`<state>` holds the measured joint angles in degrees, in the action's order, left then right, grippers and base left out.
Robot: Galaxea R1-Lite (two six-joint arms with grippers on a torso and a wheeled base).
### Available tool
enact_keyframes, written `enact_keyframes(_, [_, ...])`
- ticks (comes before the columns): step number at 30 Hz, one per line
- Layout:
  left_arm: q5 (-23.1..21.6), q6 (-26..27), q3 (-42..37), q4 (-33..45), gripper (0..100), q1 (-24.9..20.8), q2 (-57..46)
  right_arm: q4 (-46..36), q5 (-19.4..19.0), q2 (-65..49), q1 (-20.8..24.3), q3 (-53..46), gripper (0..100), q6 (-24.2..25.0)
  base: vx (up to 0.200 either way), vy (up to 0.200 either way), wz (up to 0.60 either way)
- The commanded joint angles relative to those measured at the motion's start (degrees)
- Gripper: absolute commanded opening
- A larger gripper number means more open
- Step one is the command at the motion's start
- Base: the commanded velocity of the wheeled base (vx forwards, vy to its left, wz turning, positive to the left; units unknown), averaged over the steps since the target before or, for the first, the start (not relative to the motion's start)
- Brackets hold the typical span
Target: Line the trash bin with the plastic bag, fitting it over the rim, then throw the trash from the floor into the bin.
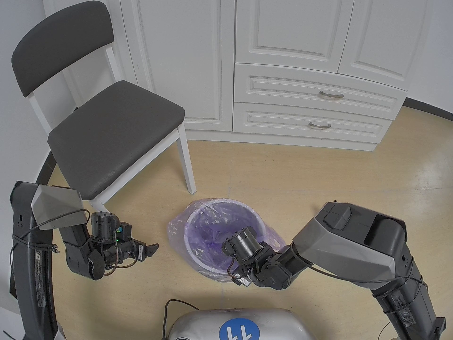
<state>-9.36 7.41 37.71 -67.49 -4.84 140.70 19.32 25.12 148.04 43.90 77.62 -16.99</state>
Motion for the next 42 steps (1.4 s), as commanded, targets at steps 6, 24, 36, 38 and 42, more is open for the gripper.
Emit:
enact_keyframes(6, [-0.13, 0.15, 16.17, 18.18, 100, -0.26, 3.0, 7.22, -0.52, -8.65, 1.98, -11.0, 100, 0.73, 0.0, 0.0, 0.0])
enact_keyframes(24, [8.84, 4.8, 36.74, 43.05, 100, -3.51, 6.86, 40.8, -0.87, -19.37, -4.26, -39.82, 100, 4.34, 0.0, 0.0, 0.0])
enact_keyframes(36, [10.33, 7.97, 50.8, 58.26, 100, -5.53, 9.94, 49.32, -7.11, -17.26, -14.63, -40.88, 100, 6.8, 0.0, 0.0, 0.0])
enact_keyframes(38, [10.33, 7.97, 53.79, 61.33, 100, -6.15, 10.82, 49.23, -8.34, -17.26, -16.3, -40.53, 100, 6.8, 0.0, 0.0, 0.0])
enact_keyframes(42, [11.03, 8.14, 63.81, 67.66, 100, -7.55, 16.09, 47.74, -10.62, -15.24, -21.31, -37.19, 100, 6.8, 0.0, 0.0, 0.0])
